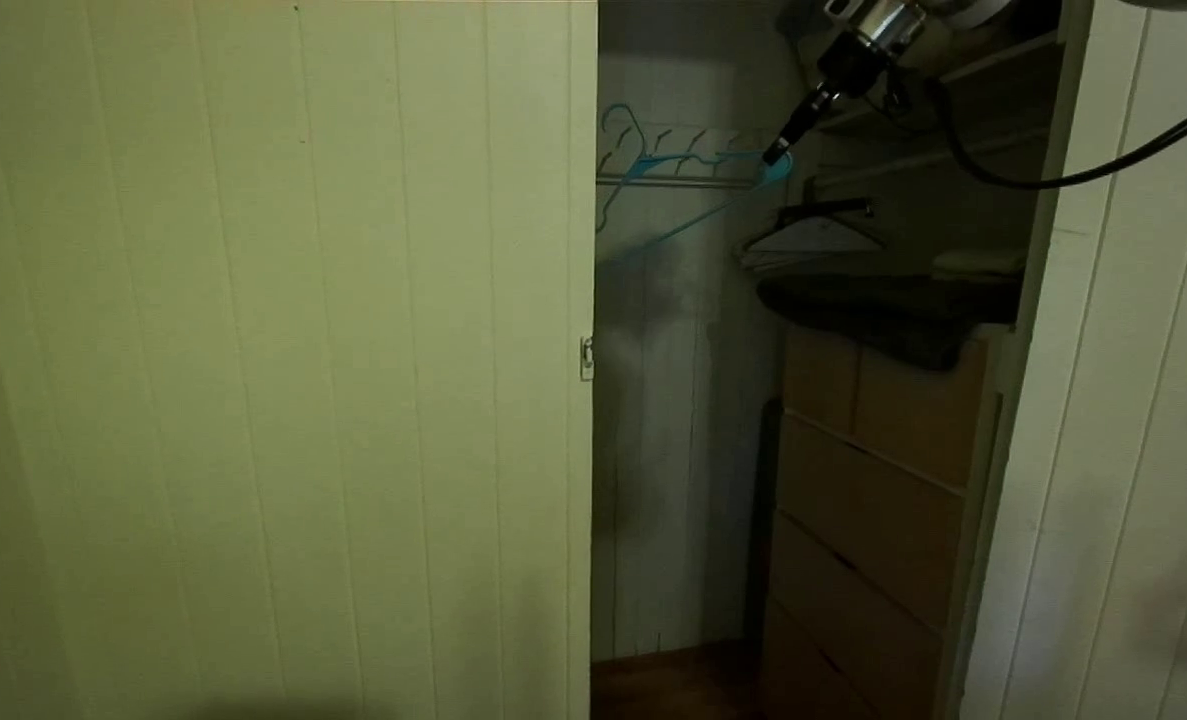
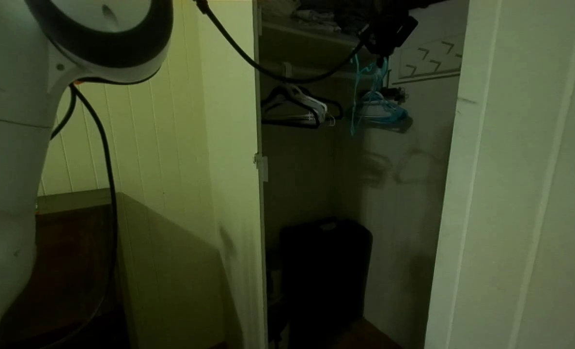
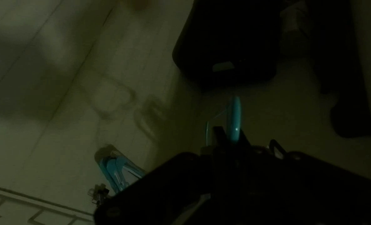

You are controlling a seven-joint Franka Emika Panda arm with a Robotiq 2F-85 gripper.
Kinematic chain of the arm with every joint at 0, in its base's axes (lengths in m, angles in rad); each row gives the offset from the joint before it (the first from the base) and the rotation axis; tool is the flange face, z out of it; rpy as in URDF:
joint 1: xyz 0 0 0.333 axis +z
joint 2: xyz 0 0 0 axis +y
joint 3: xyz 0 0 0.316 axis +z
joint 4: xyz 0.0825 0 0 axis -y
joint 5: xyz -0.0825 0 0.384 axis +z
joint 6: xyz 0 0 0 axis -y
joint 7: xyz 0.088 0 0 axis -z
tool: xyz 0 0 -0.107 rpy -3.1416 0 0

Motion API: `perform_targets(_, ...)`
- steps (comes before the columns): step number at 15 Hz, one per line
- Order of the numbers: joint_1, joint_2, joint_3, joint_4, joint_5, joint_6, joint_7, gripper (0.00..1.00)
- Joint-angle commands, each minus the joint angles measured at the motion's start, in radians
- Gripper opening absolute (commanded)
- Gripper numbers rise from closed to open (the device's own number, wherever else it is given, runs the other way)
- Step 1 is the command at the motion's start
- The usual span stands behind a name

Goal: Move one blue hanger to the right side of the rail.

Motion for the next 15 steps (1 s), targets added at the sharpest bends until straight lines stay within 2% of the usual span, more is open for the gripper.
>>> perform_targets(1, 0.032, 0.072, -0.01, 0.078, -0.074, 0.078, -0.005, 0.02)
perform_targets(2, 0.039, 0.084, -0.01, 0.081, -0.09, 0.109, -0.01, 0.02)
perform_targets(5, 0.031, 0.127, 0.02, 0.094, -0.03, 0.182, -0.081, 0.02)
perform_targets(8, 0.009, 0.192, 0.077, 0.166, 0.044, 0.172, -0.206, 0.02)
perform_targets(9, -0.001, 0.213, 0.1, 0.19, 0.1, 0.154, -0.185, 0.02)
perform_targets(10, 0.024, 0.14, 0.057, 0.079, 0.03, 0.178, -0.152, 0.07)
perform_targets(14, 0.015, 0.182, 0.084, 0.128, 0.076, 0.178, -0.16, 0.07)
perform_targets(15, 0.014, 0.185, 0.084, 0.133, 0.077, 0.178, -0.16, 0.02)
